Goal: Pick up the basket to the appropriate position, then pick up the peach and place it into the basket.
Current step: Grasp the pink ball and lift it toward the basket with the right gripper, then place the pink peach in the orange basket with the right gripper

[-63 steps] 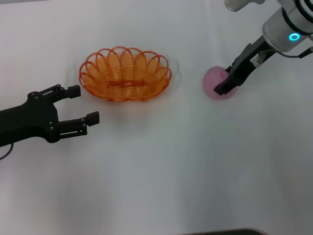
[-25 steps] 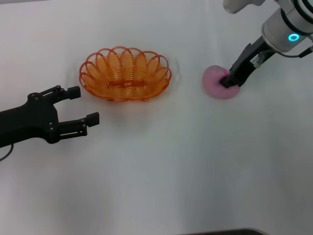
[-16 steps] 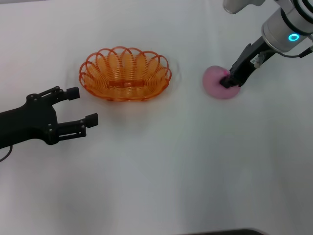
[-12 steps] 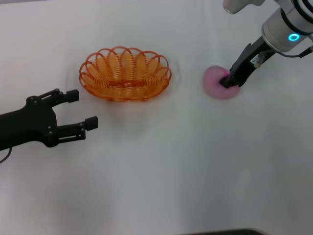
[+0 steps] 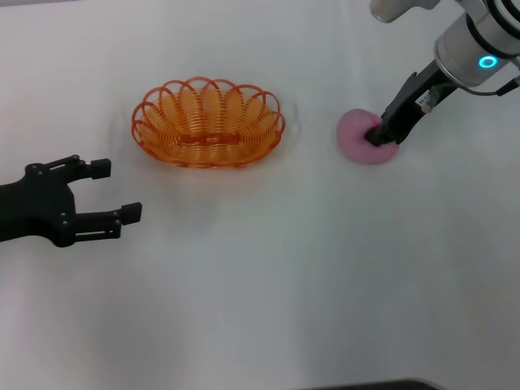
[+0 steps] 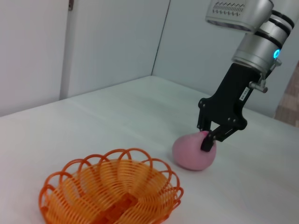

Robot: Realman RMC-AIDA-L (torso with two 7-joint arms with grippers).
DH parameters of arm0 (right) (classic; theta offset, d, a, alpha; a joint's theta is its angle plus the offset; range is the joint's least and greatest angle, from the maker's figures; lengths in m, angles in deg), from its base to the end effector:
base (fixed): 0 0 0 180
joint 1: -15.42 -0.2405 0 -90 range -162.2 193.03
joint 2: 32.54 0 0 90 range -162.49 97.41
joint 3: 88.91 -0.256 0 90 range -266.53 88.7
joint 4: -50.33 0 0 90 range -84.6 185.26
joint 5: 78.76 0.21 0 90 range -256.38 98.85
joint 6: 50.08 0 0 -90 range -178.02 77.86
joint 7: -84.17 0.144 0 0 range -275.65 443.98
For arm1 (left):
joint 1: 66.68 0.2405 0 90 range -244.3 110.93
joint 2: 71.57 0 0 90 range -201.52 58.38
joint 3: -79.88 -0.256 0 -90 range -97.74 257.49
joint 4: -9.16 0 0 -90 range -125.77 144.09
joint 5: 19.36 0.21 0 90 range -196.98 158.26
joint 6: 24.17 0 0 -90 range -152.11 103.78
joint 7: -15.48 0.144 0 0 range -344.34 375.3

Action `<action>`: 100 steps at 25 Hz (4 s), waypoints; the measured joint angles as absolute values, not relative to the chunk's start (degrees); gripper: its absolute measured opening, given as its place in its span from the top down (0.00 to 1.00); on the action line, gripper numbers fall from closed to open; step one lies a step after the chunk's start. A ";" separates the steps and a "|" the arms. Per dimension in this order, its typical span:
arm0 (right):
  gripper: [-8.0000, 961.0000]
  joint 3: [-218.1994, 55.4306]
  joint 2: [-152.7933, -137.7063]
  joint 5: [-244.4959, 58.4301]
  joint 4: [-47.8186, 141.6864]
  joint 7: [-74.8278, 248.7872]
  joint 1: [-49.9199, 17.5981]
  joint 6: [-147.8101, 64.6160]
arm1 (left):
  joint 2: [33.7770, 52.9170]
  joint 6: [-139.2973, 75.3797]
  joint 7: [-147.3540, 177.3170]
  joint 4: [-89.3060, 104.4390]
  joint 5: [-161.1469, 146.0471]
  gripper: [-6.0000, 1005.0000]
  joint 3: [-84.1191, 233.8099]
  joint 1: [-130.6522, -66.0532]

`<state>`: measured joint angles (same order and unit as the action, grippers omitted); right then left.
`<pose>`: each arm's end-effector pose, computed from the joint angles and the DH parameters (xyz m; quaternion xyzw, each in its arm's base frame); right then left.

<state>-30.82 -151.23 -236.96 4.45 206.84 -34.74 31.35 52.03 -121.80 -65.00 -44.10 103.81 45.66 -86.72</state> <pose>0.2162 0.4010 -0.0103 -0.9314 0.2753 -0.2003 0.1291 -0.2950 0.2764 0.0182 -0.9415 -0.2333 -0.1960 0.1438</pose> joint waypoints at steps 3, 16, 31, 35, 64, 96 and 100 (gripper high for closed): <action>0.91 -30.82 -151.27 -236.96 4.45 206.88 -34.68 31.33 | 52.06 -121.83 -65.06 -45.08 104.57 0.10 45.76 -86.47; 0.91 -31.00 -151.37 -236.54 2.06 207.16 -34.69 33.04 | 52.08 -122.25 -65.18 -45.56 105.36 0.10 45.87 -86.33; 0.90 -31.82 -152.12 -233.42 -15.56 208.74 -35.56 45.27 | 52.09 -122.81 -65.21 -45.25 105.36 0.10 45.79 -86.19; 0.90 -32.19 -152.33 -232.67 -17.76 208.89 -36.80 46.73 | 52.09 -123.52 -65.21 -45.25 105.36 0.10 45.82 -86.19; 0.90 -17.97 -152.62 -215.79 -0.09 205.81 -37.79 23.65 | 52.05 -124.00 -65.21 -45.13 105.35 0.10 46.40 -86.47; 0.65 -14.80 -152.68 -203.04 11.57 196.78 -37.63 12.09 | 52.05 -123.97 -65.12 -44.79 105.11 0.10 46.30 -86.72; 0.39 -14.69 -152.68 -202.49 11.59 196.65 -37.31 12.06 | 52.07 -124.12 -65.12 -44.81 104.94 0.10 46.39 -86.58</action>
